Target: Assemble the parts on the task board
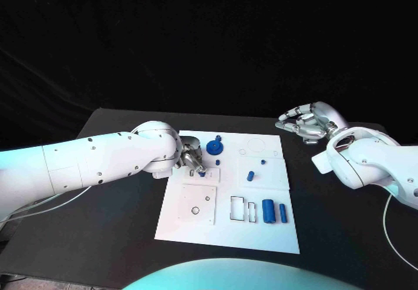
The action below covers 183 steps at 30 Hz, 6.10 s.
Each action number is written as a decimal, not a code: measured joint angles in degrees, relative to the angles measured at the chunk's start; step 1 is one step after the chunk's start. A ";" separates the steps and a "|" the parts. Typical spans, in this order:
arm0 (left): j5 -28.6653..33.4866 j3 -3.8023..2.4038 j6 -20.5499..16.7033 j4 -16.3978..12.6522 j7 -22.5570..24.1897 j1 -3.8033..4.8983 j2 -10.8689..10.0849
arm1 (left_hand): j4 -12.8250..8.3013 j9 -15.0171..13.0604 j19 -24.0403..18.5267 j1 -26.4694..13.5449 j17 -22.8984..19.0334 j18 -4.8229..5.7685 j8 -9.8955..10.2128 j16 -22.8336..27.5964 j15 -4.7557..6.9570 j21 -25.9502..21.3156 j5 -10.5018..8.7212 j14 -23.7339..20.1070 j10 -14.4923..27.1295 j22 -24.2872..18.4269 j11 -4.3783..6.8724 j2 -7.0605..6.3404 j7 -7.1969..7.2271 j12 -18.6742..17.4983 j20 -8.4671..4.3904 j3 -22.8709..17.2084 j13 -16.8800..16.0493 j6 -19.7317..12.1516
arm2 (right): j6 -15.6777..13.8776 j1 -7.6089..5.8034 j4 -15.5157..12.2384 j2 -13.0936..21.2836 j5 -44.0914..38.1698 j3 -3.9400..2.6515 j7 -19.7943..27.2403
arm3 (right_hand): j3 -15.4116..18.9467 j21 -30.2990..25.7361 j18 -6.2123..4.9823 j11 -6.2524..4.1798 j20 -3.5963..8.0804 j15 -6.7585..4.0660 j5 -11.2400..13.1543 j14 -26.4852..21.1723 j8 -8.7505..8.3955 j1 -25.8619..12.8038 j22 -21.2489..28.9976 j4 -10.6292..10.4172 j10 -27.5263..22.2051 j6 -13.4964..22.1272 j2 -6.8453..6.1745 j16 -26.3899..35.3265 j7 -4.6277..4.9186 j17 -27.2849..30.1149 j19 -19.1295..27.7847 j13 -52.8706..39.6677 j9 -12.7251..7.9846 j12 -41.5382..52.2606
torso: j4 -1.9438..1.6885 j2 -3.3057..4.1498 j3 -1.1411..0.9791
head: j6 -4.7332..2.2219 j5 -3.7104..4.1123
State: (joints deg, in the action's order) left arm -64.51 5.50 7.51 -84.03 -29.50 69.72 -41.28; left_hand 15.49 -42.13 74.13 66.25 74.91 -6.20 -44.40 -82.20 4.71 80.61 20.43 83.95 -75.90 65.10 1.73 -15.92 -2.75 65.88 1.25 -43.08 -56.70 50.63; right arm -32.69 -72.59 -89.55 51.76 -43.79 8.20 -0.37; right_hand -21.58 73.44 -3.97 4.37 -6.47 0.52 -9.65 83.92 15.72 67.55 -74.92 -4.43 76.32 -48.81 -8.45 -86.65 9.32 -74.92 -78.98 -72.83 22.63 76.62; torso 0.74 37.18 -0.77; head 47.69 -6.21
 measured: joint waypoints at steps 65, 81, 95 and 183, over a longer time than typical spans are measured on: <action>-1.12 0.02 2.75 2.02 -0.46 -0.07 1.43 | 1.06 -1.43 0.62 -9.21 0.00 0.53 0.62 0.00 0.81 0.21 1.10 -0.01 -1.64 1.13 1.05 1.62 1.92 2.39 -0.21 9.90 -1.60 3.15 | -0.10 0.25 0.13 0.16 0.00 0.00 0.25 | 0.31 -1.02 0.01 0.01 0.21 0.00 -0.44 0.00 0.45 0.00 -0.01 -0.64 -0.42 0.60 0.00 0.22 0.19 0.02 0.21 0.60 0.09 -0.44 | 0.00 -0.05 -0.04 | 0.52 0.40; -0.98 -1.05 2.38 1.34 -0.39 -0.11 0.10 | 1.26 -1.43 0.81 -10.02 0.00 0.51 0.87 0.00 0.81 0.21 0.87 -0.01 -1.63 1.12 1.04 2.34 1.92 2.39 -0.41 13.32 -1.64 3.15 | -0.13 0.34 0.24 0.24 0.01 0.00 0.45 | 0.63 -1.51 0.01 0.21 0.00 0.00 -0.44 0.00 0.45 -0.23 0.00 -0.96 -0.63 0.81 -0.23 0.44 -0.02 0.02 0.42 0.89 0.13 -0.66 | -0.03 -0.08 -0.05 | 0.26 0.53; 1.94 -4.43 1.74 1.69 -0.30 3.78 -2.43 | 1.21 1.89 -0.13 -9.26 0.00 0.49 7.72 0.00 -0.31 -1.14 0.87 0.08 0.48 -0.96 -0.87 3.33 -0.51 0.85 0.53 16.89 0.72 -0.56 | -0.14 0.46 0.78 0.24 0.01 0.00 0.49 | 0.63 -1.50 0.01 0.21 0.00 0.00 -0.44 0.00 0.45 -0.23 0.01 -0.96 -0.62 0.81 -0.23 0.44 -0.02 -0.03 0.42 0.88 0.12 -0.66 | 0.07 -0.02 0.00 | -0.85 0.73; 2.66 -1.69 9.63 18.96 0.07 3.71 6.33 | 0.95 4.98 -2.57 0.93 0.02 0.47 10.44 0.00 -1.63 -3.78 0.87 -0.01 6.56 -4.33 -1.83 5.74 -1.65 -7.64 1.94 19.73 12.12 -0.42 | -0.25 0.62 0.49 -0.09 0.01 0.01 0.91 | 0.62 -1.77 0.01 0.21 0.21 0.00 -0.44 0.00 0.90 -0.23 -0.03 -1.27 -0.62 0.99 -0.23 0.68 0.17 0.01 0.62 1.03 0.26 -0.66 | 0.03 0.26 0.13 | 0.32 0.27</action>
State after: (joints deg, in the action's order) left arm -61.84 3.82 17.14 -65.07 -29.44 73.43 -34.95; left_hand 16.44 -37.15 71.56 67.19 74.92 -5.73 -33.95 -82.20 3.07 76.83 21.30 83.94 -69.34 60.77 -0.10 -10.18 -4.41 58.24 3.18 -23.36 -44.57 50.21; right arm -32.94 -71.97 -89.06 51.67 -43.78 8.21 0.54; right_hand -20.96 71.67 -3.97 4.58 -6.26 0.52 -10.10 83.93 16.61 67.33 -74.95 -5.70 75.70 -47.83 -8.68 -85.97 9.48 -74.91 -78.36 -71.80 22.89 75.96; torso 0.77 37.44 -0.64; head 48.01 -5.94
